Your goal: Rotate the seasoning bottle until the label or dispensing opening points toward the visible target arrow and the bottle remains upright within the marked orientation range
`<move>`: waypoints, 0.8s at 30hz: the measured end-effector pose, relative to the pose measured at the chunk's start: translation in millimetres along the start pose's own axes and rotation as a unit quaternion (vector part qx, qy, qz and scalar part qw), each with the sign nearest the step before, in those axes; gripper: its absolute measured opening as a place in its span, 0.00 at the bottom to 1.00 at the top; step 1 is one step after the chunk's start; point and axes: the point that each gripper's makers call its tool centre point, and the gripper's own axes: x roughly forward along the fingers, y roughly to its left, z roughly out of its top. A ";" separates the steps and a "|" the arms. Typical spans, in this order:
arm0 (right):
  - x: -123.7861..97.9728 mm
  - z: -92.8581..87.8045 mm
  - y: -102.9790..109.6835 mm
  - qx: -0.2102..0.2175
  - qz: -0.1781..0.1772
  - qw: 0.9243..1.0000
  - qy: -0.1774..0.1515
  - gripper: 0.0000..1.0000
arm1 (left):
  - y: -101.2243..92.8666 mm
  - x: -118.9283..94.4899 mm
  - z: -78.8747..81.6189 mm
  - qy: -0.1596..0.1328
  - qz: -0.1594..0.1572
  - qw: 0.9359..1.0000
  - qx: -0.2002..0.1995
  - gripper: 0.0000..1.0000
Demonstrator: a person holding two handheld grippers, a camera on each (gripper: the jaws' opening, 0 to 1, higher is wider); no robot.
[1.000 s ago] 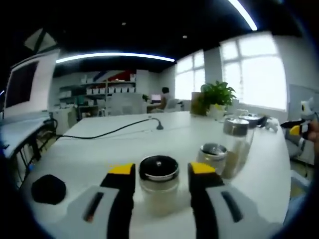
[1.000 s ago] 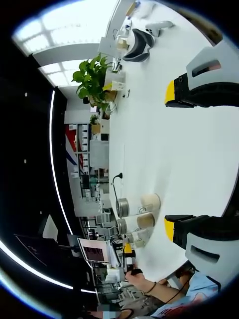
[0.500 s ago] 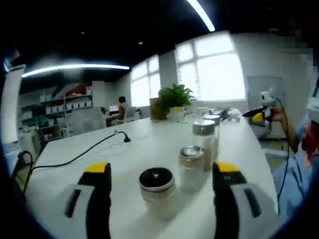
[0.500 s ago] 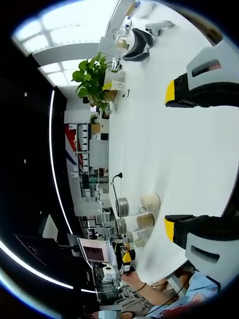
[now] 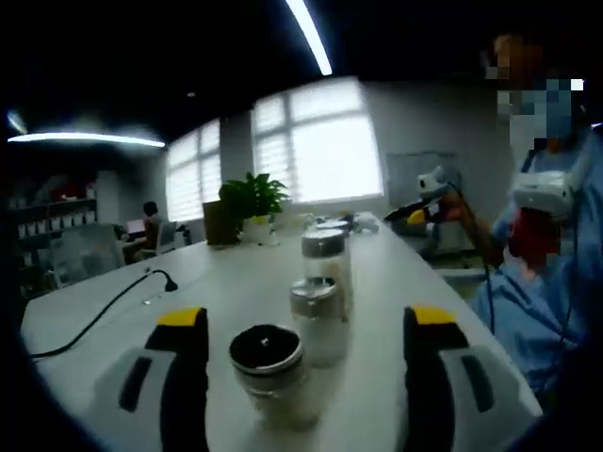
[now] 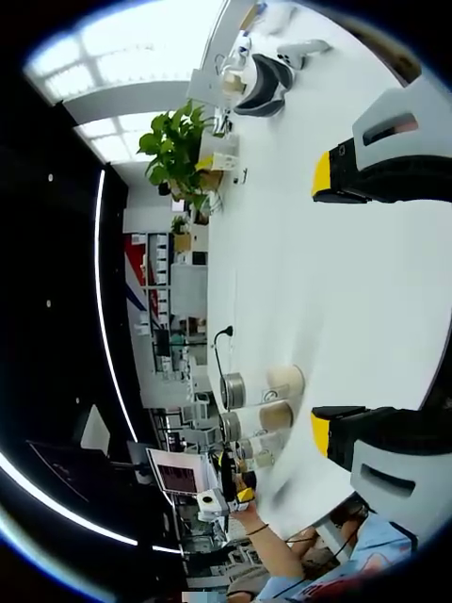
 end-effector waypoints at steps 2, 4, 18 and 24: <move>0.1 0.0 0.2 0.000 0.000 1.000 0.000 0.92 | 2.3 0.6 -0.4 -0.001 -0.007 1.000 0.003 0.84; 0.3 0.3 0.3 0.000 -0.001 1.000 0.000 0.92 | 6.6 0.0 -2.5 -0.002 -0.012 1.000 -0.003 0.82; -3.9 4.2 -1.7 -0.002 -0.006 1.000 -0.006 0.92 | 10.4 4.0 -13.6 0.003 -0.034 0.999 -0.037 0.56; -3.7 3.7 -2.7 -0.001 -0.007 1.000 -0.005 0.92 | 11.7 4.3 -15.5 0.002 -0.025 0.999 -0.038 0.36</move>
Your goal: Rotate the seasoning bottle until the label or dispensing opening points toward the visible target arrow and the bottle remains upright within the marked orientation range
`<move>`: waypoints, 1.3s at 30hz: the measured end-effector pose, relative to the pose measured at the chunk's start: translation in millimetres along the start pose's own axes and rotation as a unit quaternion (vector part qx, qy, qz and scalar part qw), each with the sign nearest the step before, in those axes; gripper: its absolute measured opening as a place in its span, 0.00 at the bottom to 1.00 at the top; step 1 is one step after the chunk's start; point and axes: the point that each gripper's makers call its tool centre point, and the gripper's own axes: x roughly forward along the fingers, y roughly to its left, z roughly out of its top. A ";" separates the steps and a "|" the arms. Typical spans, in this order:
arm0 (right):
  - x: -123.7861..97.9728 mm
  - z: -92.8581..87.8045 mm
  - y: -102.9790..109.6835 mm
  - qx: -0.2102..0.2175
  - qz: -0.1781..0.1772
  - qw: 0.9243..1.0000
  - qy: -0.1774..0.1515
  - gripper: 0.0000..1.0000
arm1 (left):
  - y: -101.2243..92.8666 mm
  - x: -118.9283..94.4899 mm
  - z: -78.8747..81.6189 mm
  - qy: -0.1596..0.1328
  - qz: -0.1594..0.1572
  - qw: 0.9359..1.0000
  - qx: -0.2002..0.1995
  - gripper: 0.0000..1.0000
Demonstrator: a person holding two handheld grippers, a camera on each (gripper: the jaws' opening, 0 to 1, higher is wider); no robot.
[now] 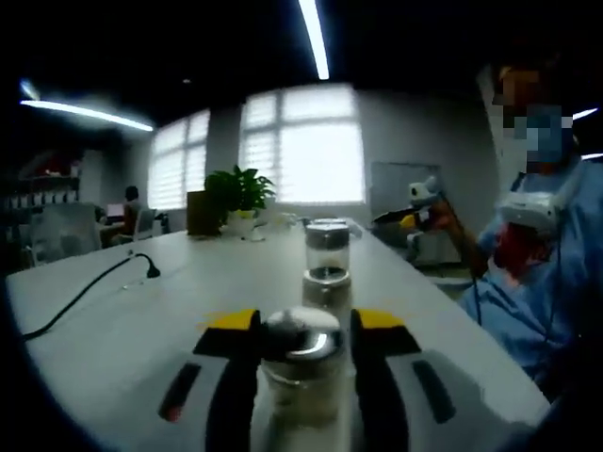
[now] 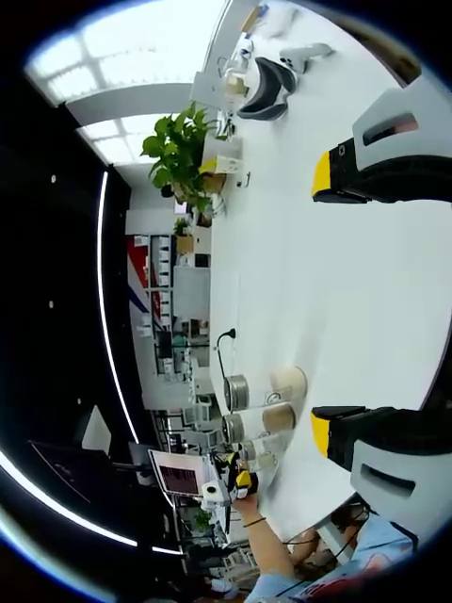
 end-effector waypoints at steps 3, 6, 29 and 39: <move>0.1 -0.6 -0.6 0.001 -0.001 1.000 0.001 0.92 | -0.8 -0.7 -1.8 0.001 0.001 1.000 -0.005 0.35; -0.3 0.0 -0.5 0.000 -0.001 1.000 0.000 0.92 | -3.2 -0.1 -1.6 -0.001 0.008 1.000 -0.002 0.35; -0.7 -1.8 -1.9 0.003 -0.001 1.000 0.002 0.91 | 15.3 -7.1 -4.5 0.030 0.109 0.993 -0.023 0.35; -0.7 -1.9 -1.2 0.003 -0.001 1.000 0.002 0.91 | 19.6 -7.8 -6.9 0.050 0.182 0.982 -0.035 0.35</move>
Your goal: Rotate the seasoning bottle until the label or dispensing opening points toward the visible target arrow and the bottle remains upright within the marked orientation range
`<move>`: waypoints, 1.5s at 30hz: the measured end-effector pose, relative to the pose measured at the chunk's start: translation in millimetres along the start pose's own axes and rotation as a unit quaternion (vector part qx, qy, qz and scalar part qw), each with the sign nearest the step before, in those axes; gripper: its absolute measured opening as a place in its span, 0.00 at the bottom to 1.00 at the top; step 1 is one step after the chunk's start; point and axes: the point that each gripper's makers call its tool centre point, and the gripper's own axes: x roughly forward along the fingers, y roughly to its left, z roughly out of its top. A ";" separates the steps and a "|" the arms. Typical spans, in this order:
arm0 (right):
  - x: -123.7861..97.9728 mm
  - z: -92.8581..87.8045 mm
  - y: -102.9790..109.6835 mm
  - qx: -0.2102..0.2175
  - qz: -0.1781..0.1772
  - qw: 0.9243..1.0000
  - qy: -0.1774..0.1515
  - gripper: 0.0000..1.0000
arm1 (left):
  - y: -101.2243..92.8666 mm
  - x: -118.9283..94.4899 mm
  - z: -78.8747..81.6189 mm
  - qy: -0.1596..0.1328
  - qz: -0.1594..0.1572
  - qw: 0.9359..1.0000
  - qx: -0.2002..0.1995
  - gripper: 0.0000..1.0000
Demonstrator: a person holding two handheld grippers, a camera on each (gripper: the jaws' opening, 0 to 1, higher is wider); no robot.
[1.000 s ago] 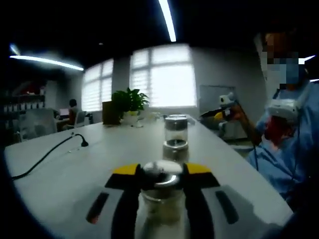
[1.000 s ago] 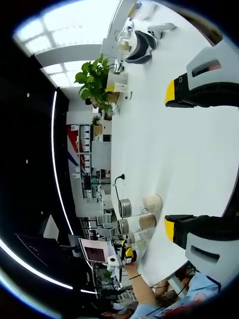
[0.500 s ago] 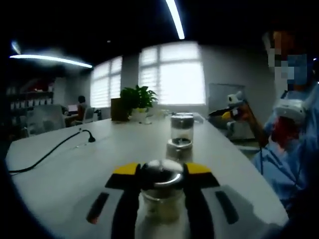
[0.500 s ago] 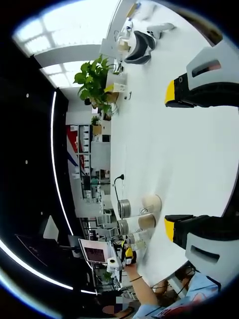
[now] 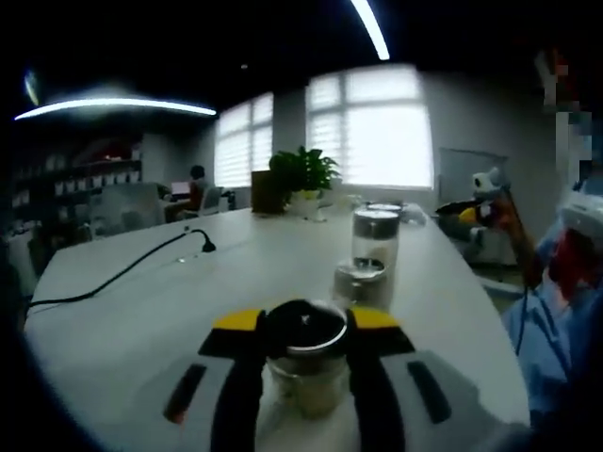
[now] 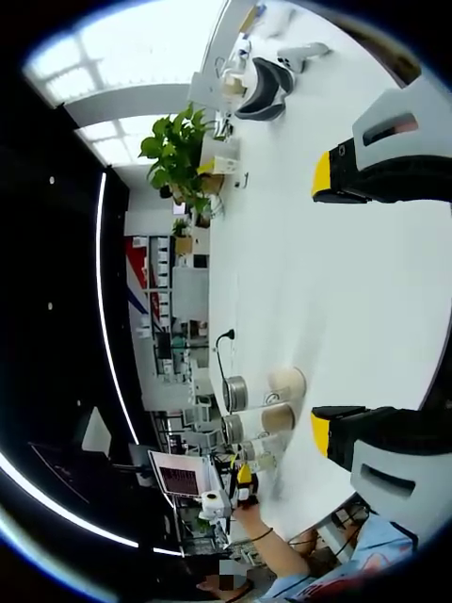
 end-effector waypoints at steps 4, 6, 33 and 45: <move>0.1 -0.6 -2.1 0.003 -0.005 1.000 0.001 0.92 | 2.0 -0.2 -0.7 0.007 0.038 0.999 -0.003 0.35; -0.2 1.4 -3.9 0.005 -0.008 1.000 -0.006 0.92 | 3.6 -0.8 -1.1 0.012 0.061 0.998 -0.004 0.35; -1.3 4.4 -5.6 0.006 -0.012 1.000 -0.013 0.95 | 11.4 -8.6 -4.3 0.031 0.267 0.962 -0.050 0.35; -1.3 2.5 -6.2 0.003 -0.014 1.000 -0.009 0.95 | 15.1 -12.2 -4.7 0.022 0.327 0.943 -0.059 0.35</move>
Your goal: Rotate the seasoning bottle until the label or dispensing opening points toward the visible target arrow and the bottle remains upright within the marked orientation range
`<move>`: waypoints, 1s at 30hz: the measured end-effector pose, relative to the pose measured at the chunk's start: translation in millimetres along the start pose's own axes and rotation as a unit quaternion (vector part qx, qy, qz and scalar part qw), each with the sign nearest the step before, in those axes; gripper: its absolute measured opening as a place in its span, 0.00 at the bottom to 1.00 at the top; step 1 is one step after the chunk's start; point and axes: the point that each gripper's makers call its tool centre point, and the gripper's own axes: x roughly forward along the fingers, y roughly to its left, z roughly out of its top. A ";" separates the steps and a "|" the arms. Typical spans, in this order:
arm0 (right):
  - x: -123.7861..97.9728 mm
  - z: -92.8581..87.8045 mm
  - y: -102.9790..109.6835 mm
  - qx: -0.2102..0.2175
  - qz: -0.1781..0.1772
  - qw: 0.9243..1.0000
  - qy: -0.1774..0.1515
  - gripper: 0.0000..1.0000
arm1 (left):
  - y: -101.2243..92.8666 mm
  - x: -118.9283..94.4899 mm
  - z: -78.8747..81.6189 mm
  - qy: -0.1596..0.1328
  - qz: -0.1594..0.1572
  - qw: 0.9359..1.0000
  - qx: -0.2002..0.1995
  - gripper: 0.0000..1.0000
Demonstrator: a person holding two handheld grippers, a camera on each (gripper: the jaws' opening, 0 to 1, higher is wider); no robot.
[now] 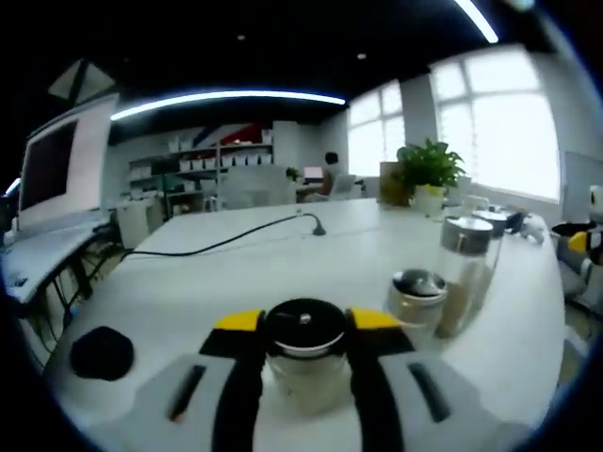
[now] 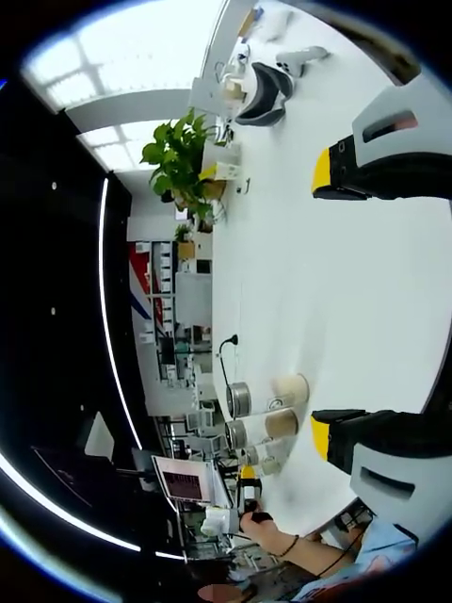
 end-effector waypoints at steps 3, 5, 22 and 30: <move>-0.4 0.6 -0.2 -0.001 -0.001 1.000 -0.001 0.95 | 0.6 -0.3 -0.1 0.000 0.009 1.000 -0.002 0.35; -0.1 0.3 -0.2 0.000 -0.001 1.000 0.000 0.95 | 1.6 -0.7 -0.2 -0.001 0.017 1.000 -0.004 0.35; 3.2 -3.8 3.9 -0.002 0.006 1.000 0.008 0.94 | 2.7 -2.0 -1.3 0.005 0.061 0.998 -0.014 0.35; 3.6 -5.4 3.7 -0.001 0.007 1.000 0.011 0.94 | 4.1 -2.2 -0.1 -0.002 0.070 0.998 -0.009 0.35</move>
